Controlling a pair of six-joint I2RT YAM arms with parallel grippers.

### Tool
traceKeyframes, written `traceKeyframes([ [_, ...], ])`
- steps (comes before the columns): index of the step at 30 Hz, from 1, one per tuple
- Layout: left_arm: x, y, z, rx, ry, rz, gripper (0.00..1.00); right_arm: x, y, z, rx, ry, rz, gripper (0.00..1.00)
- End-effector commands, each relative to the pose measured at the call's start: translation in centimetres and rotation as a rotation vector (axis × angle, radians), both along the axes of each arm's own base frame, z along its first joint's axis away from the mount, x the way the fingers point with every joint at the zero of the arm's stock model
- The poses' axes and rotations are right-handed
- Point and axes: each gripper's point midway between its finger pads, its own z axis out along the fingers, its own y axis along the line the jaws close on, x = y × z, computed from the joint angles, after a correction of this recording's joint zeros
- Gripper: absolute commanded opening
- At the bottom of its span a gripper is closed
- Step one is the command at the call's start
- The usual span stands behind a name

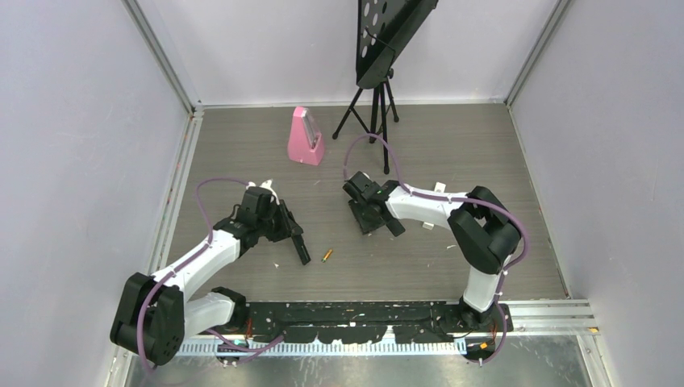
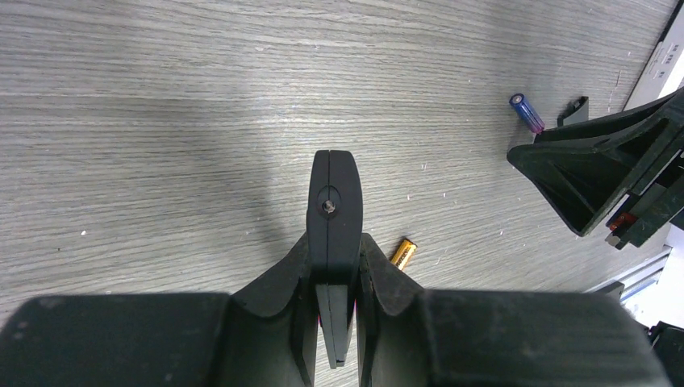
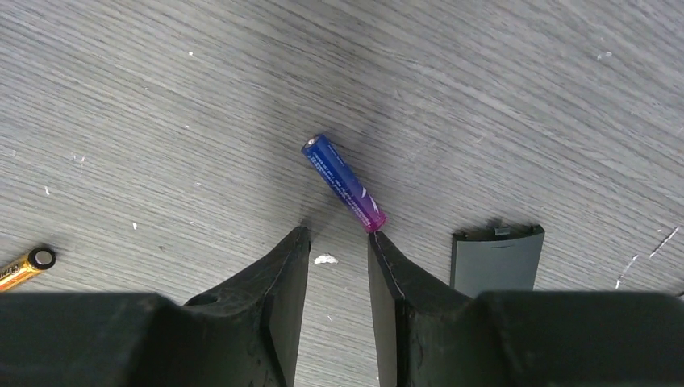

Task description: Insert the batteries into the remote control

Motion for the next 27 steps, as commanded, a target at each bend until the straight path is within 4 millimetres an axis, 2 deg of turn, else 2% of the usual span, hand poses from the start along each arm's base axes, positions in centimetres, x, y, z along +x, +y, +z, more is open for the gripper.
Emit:
traceKeyframes([
  [1,1.4,-0.6,2.3,-0.032,-0.079,-0.009,0.0,0.7,0.9,-0.1,0.008,-0.006,0.032,0.38],
  [6,1.6,-0.4,2.7,-0.016,-0.088,-0.008,0.0,2.4,0.6,1.1,-0.036,-0.069,0.002,0.44],
  [10,1.7,-0.2,2.9,-0.004,-0.094,-0.006,0.0,2.9,0.7,2.7,-0.026,-0.094,0.001,0.46],
  [13,1.8,-0.2,3.1,-0.004,-0.099,-0.006,0.0,3.5,1.0,3.3,-0.025,-0.119,0.02,0.48],
  [18,1.9,-0.3,3.3,-0.005,-0.102,-0.009,0.0,4.5,1.2,2.5,-0.007,-0.085,0.034,0.5],
  [22,1.8,-0.3,3.6,-0.003,-0.106,-0.012,0.0,4.6,1.3,1.4,0.007,-0.041,0.059,0.49],
  [27,1.9,-0.3,4.4,-0.009,-0.126,-0.013,0.0,3.5,1.8,0.4,0.027,0.027,0.112,0.38],
])
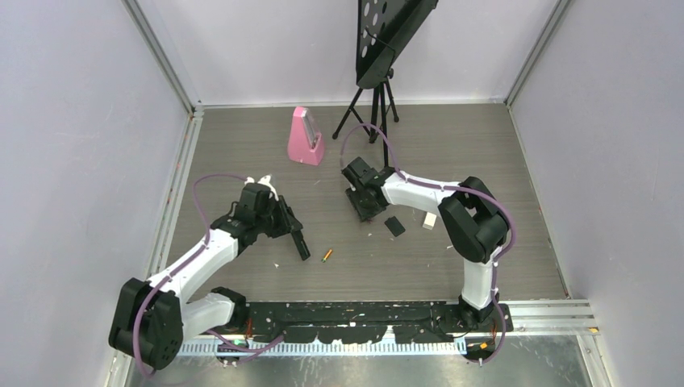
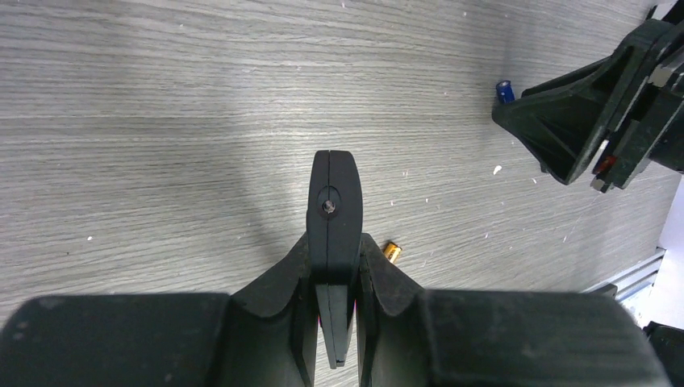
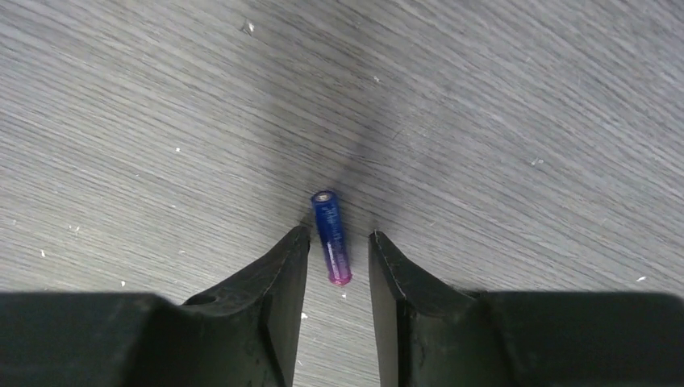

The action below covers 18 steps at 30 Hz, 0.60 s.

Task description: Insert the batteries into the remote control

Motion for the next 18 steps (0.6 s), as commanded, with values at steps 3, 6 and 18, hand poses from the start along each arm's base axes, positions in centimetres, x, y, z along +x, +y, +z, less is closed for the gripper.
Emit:
traceKeyframes([
  [3,1.4,-0.3,3.5,-0.017,-0.1,-0.014,0.0,-0.8,1.5,-0.3,0.043,0.06,0.073,0.29],
  [6,1.5,-0.6,4.3,-0.028,-0.12,-0.027,0.0,-0.9,1.4,-0.8,0.036,0.071,0.065,0.22],
  [18,1.7,-5.4,9.2,-0.293,-0.281,-0.22,0.0,0.3,2.5,9.3,0.3,-0.291,-0.106,0.03],
])
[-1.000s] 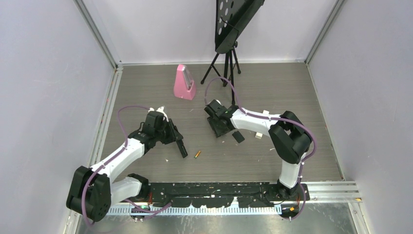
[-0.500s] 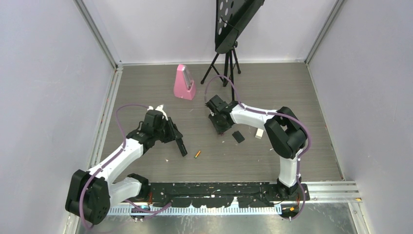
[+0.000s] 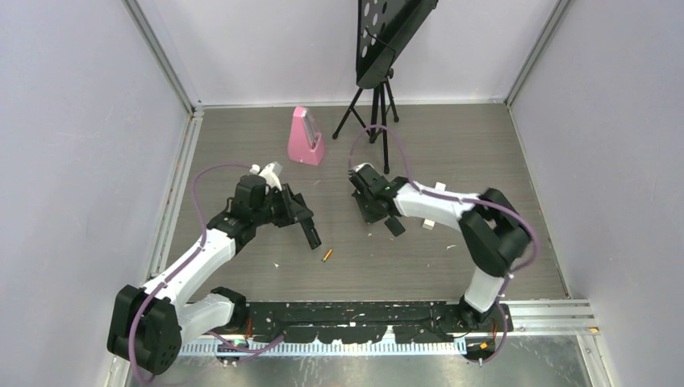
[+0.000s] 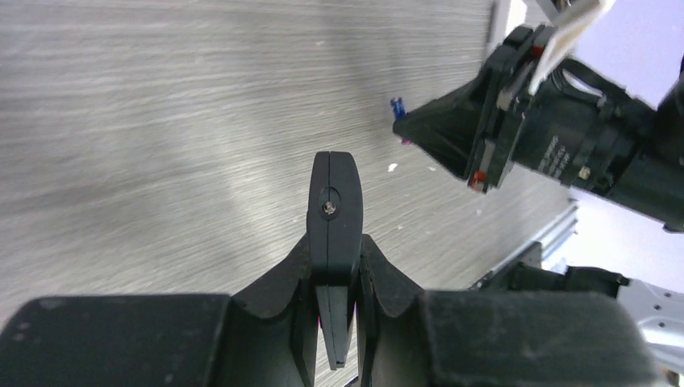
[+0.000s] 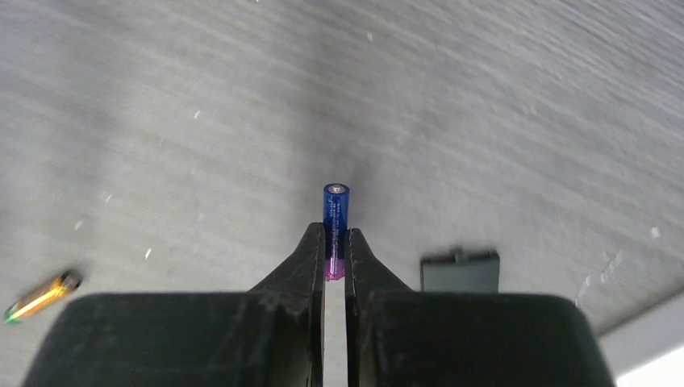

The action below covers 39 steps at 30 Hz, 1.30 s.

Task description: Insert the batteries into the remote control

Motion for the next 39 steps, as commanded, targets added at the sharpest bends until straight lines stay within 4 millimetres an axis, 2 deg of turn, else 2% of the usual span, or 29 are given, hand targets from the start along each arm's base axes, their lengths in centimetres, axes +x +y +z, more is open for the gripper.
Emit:
traceKeyframes([
  [1,0.9,-2.9,5.1,-0.19,-0.173,-0.11,0.0,0.0,2.9,10.1,0.277,-0.268,-0.053,0.03],
  [4,1.0,-3.9,6.9,-0.274,-0.216,-0.136,0.0,-3.0,5.3,15.6,0.424,-0.392,-0.009,0.03],
  [6,1.0,-4.4,8.1,-0.323,-0.236,-0.152,0.0,-5.0,6.7,18.5,0.511,-0.437,0.011,0.03],
  [10,0.5,-5.2,10.6,-0.415,-0.268,-0.196,0.0,-8.4,9.1,21.5,0.617,-0.484,0.062,0.03],
  [14,-0.2,-5.4,11.9,-0.457,-0.268,-0.217,0.0,-9.5,10.1,21.8,0.634,-0.497,0.075,0.03],
  [22,-1.4,-5.5,13.4,-0.488,-0.282,-0.254,0.0,-9.7,9.4,21.8,0.629,-0.504,0.068,0.03],
  [31,-1.9,-5.7,14.9,-0.541,-0.291,-0.269,0.0,-10.9,9.2,21.0,0.633,-0.461,0.121,0.03],
  [35,-2.2,-5.8,16.0,-0.592,-0.298,-0.279,0.0,-11.8,9.5,20.6,0.643,-0.419,0.152,0.06],
  [39,-2.5,-6.0,16.8,-0.635,-0.292,-0.292,0.0,-11.7,9.2,21.1,0.658,-0.427,0.138,0.13],
])
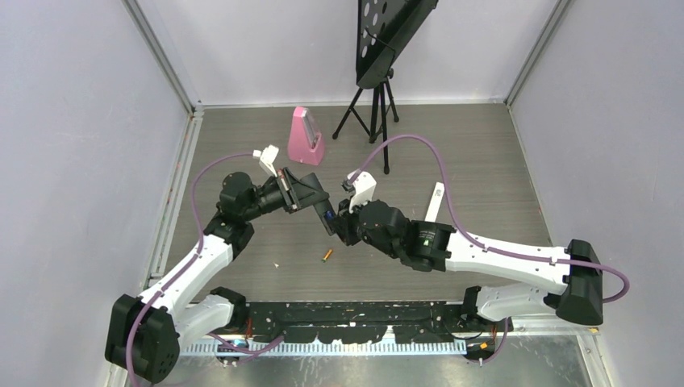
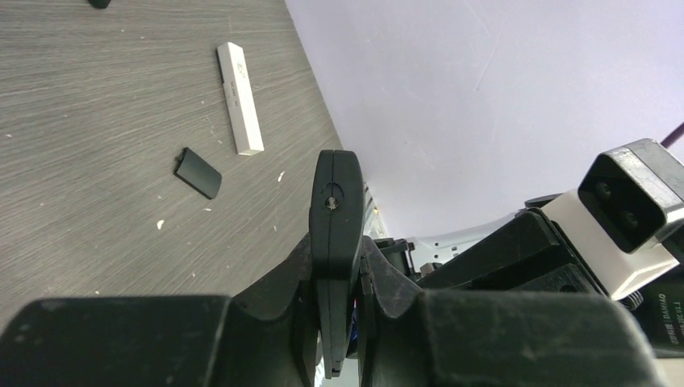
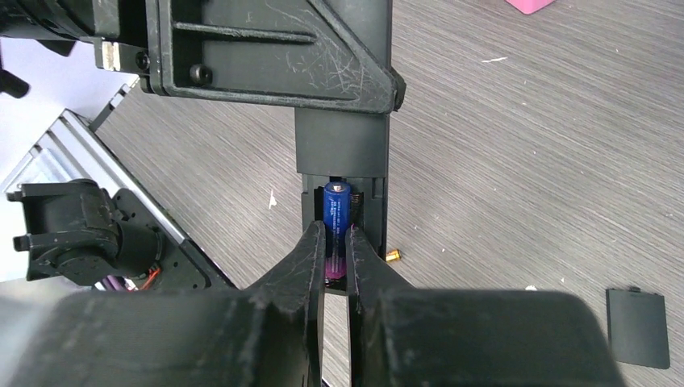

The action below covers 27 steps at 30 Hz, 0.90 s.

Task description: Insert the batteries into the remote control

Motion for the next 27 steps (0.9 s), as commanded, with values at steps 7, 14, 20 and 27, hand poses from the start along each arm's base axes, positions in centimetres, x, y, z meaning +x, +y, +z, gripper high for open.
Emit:
traceKeyframes([
  [7,-1.4,-0.4,4.9,-0.156,-0.057,-0.063,0.0,-0.4,0.2,2.1,0.103,-0.007,0.006,0.17],
  [14,-1.3,-0.5,4.8,-0.16,-0.032,-0.067,0.0,-1.3,0.2,2.1,0.092,0.006,0.055,0.25],
  [20,-1.4,-0.5,4.9,-0.158,-0.04,-0.074,0.0,-0.8,-0.9,2.8,0.076,-0.011,0.014,0.38],
  [27,-1.5,-0.5,4.9,-0.154,-0.047,-0.081,0.0,-0.1,-1.3,4.4,0.087,-0.046,-0.023,0.48],
])
